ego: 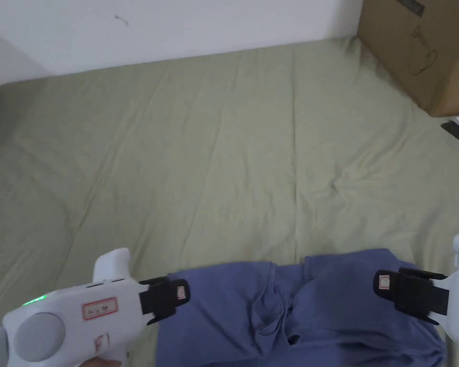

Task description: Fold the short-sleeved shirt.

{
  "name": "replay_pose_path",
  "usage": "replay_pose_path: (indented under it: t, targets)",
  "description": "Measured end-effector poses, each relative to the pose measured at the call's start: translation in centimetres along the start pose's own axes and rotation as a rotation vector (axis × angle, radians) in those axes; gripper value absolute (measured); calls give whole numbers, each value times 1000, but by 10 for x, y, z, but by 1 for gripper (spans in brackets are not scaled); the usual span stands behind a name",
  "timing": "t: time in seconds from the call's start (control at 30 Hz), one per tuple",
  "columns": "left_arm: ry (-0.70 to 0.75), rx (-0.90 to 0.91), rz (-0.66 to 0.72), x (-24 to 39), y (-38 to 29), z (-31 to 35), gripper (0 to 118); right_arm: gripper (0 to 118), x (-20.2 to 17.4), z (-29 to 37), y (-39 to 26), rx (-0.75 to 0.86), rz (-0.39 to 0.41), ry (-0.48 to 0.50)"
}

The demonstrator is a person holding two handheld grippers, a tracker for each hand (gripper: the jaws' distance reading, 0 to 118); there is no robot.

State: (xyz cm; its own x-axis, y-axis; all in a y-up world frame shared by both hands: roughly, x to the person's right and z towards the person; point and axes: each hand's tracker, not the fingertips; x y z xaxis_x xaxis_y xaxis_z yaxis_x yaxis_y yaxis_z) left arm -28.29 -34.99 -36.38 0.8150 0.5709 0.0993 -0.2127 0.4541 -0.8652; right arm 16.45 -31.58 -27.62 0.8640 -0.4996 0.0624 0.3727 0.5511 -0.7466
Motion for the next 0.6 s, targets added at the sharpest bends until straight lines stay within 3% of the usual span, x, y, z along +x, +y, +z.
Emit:
replay_pose_path:
  t: [0.23,0.43,0.47,0.53,0.57,0.6]
  targets:
    - [-35,-17,166,-57,-18,3,0,0,-12,-6,3,-22,39,6]
    - [-113,-43,184,-68,-21,-4,0,0,-22,-11,7,-22,49,12]
    - [-131,-65,183,-71,-21,-8,10,0,-25,-12,7,-24,53,13]
    - [-124,-54,189,-74,-25,-13,88,0,-28,-13,6,-29,61,16]
    - [-118,-62,188,-76,-26,-19,112,0,-29,-13,6,-35,67,19]
    - [-102,-79,192,-77,-27,-23,118,0,-30,-14,5,-42,74,20]
